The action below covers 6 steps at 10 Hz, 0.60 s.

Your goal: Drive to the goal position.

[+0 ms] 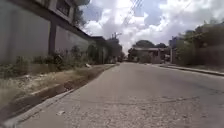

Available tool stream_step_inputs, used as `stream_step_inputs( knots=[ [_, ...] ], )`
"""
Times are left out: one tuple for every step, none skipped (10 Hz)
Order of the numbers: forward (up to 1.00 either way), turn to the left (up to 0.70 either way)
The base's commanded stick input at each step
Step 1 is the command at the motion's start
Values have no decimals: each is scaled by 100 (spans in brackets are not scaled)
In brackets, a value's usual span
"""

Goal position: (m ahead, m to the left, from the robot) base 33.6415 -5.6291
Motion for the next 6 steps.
stream_step_inputs(
  knots=[
    [100,0],
    [100,0],
    [100,0],
    [100,0],
    [100,0],
    [100,0]
  ],
)
